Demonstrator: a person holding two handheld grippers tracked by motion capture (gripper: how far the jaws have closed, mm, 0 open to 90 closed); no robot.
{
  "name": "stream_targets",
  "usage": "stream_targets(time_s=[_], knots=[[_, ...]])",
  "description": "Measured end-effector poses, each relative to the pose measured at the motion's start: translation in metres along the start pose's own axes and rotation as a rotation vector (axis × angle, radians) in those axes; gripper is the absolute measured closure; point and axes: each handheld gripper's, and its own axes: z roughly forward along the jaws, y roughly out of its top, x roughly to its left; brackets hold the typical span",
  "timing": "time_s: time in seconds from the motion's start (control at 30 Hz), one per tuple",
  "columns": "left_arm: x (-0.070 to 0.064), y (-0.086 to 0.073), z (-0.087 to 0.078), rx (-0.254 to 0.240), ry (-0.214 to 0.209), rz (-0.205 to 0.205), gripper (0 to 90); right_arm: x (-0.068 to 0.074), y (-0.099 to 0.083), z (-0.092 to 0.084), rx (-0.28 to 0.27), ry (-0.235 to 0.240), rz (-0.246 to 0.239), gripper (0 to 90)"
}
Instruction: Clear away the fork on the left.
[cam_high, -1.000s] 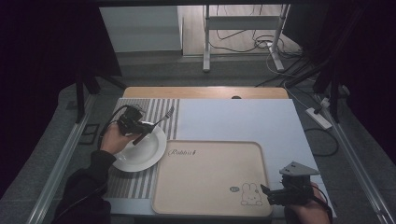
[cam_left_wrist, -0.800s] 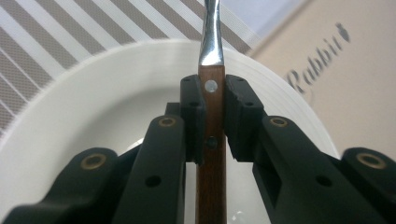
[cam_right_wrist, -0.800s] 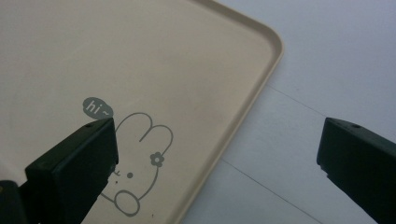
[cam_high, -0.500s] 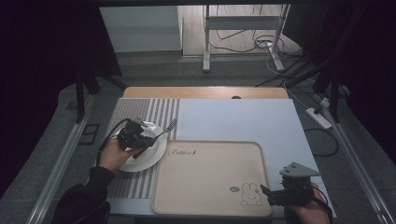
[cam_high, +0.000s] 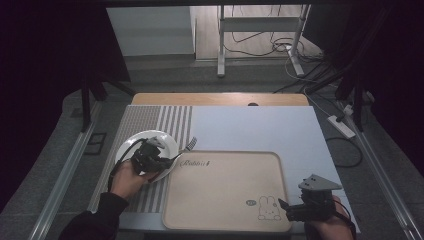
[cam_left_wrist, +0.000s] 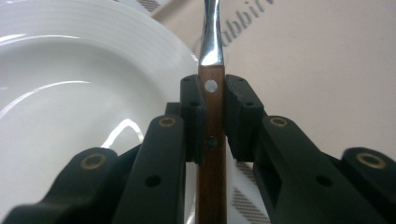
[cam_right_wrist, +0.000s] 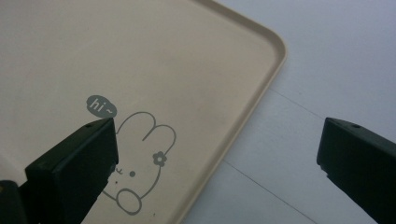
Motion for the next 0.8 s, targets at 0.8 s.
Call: stream_targets(time_s=[0.8], knots=[[-0.082,0.002,0.045,0.106,-0.054,0.056,77.6,0.001,0.0,0.001,0.006,0.001,-0.015,0.0]])
